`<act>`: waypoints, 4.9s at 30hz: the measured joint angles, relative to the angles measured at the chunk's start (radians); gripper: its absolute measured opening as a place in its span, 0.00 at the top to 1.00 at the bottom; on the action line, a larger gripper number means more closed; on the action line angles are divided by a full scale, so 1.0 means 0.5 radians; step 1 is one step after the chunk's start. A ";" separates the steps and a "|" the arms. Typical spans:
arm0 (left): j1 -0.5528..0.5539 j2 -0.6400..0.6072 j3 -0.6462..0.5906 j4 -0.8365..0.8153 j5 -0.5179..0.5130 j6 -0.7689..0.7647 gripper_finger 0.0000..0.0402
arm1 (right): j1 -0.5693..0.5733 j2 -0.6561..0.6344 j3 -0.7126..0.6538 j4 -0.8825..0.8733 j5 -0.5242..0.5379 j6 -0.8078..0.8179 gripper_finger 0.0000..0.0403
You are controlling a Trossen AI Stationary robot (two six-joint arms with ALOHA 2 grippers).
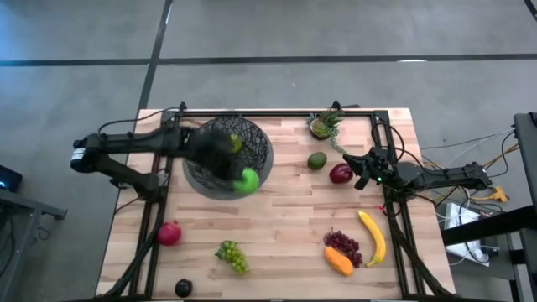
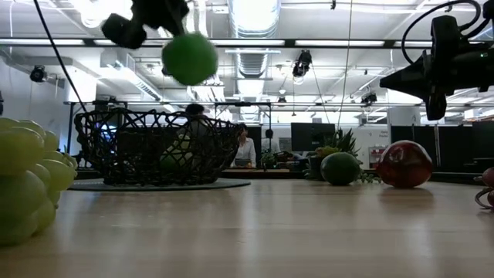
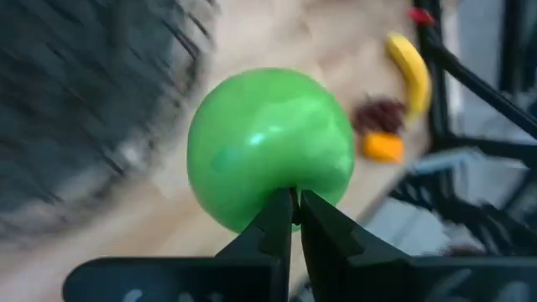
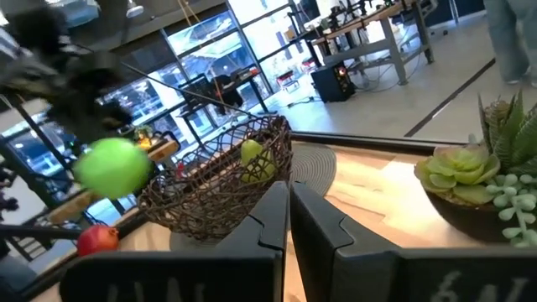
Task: Build produce basket
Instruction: Put the green apple into the black wire basket, then put the green grapes into the black wire basket
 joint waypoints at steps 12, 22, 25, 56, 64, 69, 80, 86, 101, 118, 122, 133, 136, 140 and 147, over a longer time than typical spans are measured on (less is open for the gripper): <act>0.784 0.248 0.001 -0.326 -0.017 0.898 0.99 | 0.001 -0.002 -0.001 0.024 -0.009 0.383 0.98; 0.910 0.686 -0.001 -0.327 -0.124 1.268 0.99 | 0.001 -0.004 -0.001 0.042 -0.010 0.504 0.98; 0.909 0.760 0.001 -0.324 -0.127 1.294 0.99 | 0.001 -0.004 -0.001 0.052 -0.010 0.662 0.98; 0.741 0.011 0.051 -0.284 -0.314 1.269 0.69 | 0.001 0.012 -0.001 0.025 0.004 1.113 0.98; -0.089 -0.223 -0.001 0.001 -0.414 1.258 0.69 | 0.002 0.047 -0.001 0.025 0.043 1.220 0.98; -0.817 -0.122 -0.001 0.019 -0.816 0.873 0.69 | 0.002 0.062 -0.001 0.024 0.029 1.192 0.98; -1.546 0.459 -0.042 -0.027 -0.807 -1.520 0.69 | 0.002 0.063 -0.001 0.024 -0.082 0.994 0.98; -1.636 0.633 -0.197 0.053 -0.587 -2.083 0.69 | 0.002 0.063 -0.001 0.024 -0.080 0.947 0.98; -1.565 0.585 -0.850 1.007 -0.639 -2.197 0.59 | 0.002 0.063 -0.001 0.024 -0.079 0.896 0.98; -1.564 0.583 -1.043 1.247 -0.558 -2.096 0.73 | 0.002 0.063 -0.001 0.024 -0.079 0.916 0.98; -1.564 0.585 -1.042 1.257 -0.557 -2.070 0.88 | 0.002 0.063 -0.001 0.024 -0.079 0.916 0.98; -1.563 0.366 -0.997 1.215 -0.642 -1.923 0.98 | 0.002 0.063 -0.001 0.024 -0.079 0.912 0.98; -1.550 0.260 -0.970 1.215 -0.777 -1.806 0.98 | 0.002 0.063 -0.001 0.024 -0.079 0.910 0.98; -1.505 0.128 -0.933 1.210 -0.938 -1.583 0.98 | 0.002 0.063 -0.001 0.023 -0.078 0.870 0.98; -1.304 -0.007 -0.781 1.194 -1.139 -1.042 0.98 | 0.002 0.063 -0.001 0.023 -0.077 0.856 0.98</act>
